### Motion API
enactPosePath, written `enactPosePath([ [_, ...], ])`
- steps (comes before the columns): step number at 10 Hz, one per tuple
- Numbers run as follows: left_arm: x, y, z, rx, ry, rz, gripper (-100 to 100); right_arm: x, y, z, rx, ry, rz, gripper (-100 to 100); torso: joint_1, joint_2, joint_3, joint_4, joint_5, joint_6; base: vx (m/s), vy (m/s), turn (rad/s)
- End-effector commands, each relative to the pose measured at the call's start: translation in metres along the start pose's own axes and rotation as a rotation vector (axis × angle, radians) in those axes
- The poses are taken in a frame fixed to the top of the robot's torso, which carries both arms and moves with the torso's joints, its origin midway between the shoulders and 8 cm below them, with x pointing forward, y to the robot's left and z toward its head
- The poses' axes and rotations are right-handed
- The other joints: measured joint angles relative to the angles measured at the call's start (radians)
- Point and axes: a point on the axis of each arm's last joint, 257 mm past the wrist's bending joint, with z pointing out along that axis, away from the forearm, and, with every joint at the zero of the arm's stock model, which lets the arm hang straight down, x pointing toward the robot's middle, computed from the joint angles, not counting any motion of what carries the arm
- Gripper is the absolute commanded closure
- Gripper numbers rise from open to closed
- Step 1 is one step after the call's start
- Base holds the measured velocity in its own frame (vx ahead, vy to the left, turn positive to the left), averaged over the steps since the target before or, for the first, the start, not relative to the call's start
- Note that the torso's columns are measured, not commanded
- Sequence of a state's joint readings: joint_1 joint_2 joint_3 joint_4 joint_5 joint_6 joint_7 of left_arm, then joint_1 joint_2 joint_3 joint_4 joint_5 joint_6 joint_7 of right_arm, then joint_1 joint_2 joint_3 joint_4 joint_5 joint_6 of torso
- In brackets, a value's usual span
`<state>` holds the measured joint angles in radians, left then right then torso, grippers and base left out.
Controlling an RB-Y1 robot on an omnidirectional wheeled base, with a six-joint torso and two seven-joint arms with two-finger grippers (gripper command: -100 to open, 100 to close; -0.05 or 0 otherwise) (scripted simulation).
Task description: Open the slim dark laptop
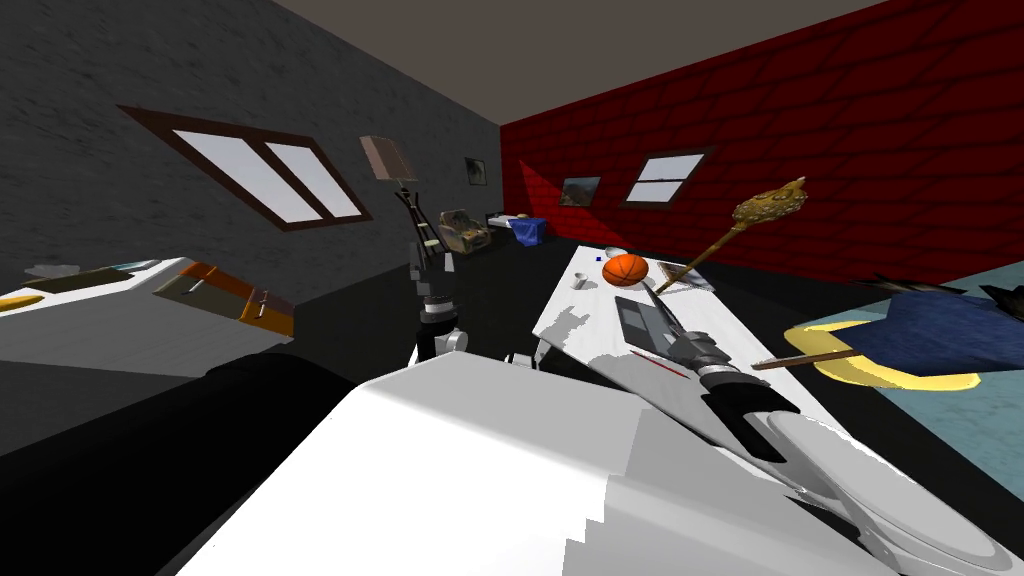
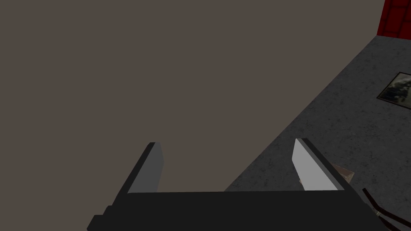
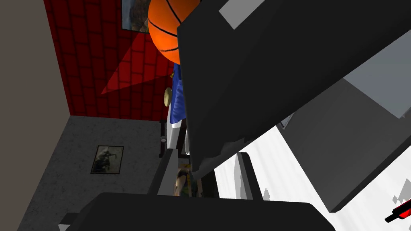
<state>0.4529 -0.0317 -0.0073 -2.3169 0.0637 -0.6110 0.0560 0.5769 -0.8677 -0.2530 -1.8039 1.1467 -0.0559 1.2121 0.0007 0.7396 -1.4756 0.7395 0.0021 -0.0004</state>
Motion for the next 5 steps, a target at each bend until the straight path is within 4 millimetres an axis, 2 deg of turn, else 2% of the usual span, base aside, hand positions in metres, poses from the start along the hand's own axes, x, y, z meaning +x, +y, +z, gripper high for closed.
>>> enactPosePath([
  [1, 0.000, 0.000, 0.000, 0.000, 0.000, 0.000, 0, 0.006, 0.000, -0.003, -0.013, 0.003, -0.037, -100, 0.000, 0.000, 0.000, -0.001, -0.001, 0.000, 0.037, 0.049, -0.051],
  [4, 0.000, 0.000, 0.000, 0.000, 0.000, 0.000, 0, 0.018, -0.021, -0.003, -0.009, -0.015, -0.041, -100, 0.002, 0.000, 0.000, 0.000, 0.000, 0.000, 0.016, 0.054, -0.081],
  [5, 0.000, 0.000, 0.000, 0.000, 0.000, 0.000, 0, 0.018, -0.021, -0.003, -0.009, -0.015, -0.041, -100, 0.002, 0.000, 0.000, 0.000, 0.000, 0.000, 0.008, 0.027, -0.016],
])
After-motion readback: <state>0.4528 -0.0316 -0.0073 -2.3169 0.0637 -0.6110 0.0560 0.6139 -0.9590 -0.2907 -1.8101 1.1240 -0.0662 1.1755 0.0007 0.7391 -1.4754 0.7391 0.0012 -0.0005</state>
